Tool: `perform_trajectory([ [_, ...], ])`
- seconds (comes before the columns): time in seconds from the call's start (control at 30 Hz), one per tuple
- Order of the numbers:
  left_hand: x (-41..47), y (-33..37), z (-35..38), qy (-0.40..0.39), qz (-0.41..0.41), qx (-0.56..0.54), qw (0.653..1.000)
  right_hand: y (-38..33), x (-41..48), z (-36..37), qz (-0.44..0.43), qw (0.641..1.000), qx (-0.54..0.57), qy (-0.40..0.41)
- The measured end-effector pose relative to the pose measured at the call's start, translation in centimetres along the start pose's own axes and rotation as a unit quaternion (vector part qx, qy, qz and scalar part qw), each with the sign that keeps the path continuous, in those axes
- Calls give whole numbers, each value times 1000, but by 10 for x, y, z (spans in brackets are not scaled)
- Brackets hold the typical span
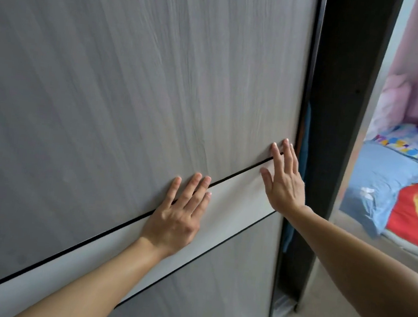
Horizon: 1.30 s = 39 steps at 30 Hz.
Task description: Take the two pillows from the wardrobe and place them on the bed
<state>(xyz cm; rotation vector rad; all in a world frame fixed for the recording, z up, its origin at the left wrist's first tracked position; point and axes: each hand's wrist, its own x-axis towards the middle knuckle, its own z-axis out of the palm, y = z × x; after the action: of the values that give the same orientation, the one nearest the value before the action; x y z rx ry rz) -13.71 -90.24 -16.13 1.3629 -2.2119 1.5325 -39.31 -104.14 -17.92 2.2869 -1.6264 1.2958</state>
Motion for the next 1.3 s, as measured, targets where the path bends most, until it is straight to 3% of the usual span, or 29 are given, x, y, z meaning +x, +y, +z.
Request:
perform_trajectory([
  [0.3, 65, 31, 13, -18, 43, -71, 996, 54, 30, -3, 135, 989, 4, 59],
  [0.67, 127, 67, 34, -8, 43, -88, 995, 106, 69, -15, 199, 977, 18, 71],
  [1.07, 186, 105, 57, 12, 21, -50, 998, 148, 104, -36, 225, 974, 20, 16],
  [1.3, 192, 120, 62, 30, -7, -46, 998, 179, 93, -51, 133, 988, 32, -66],
])
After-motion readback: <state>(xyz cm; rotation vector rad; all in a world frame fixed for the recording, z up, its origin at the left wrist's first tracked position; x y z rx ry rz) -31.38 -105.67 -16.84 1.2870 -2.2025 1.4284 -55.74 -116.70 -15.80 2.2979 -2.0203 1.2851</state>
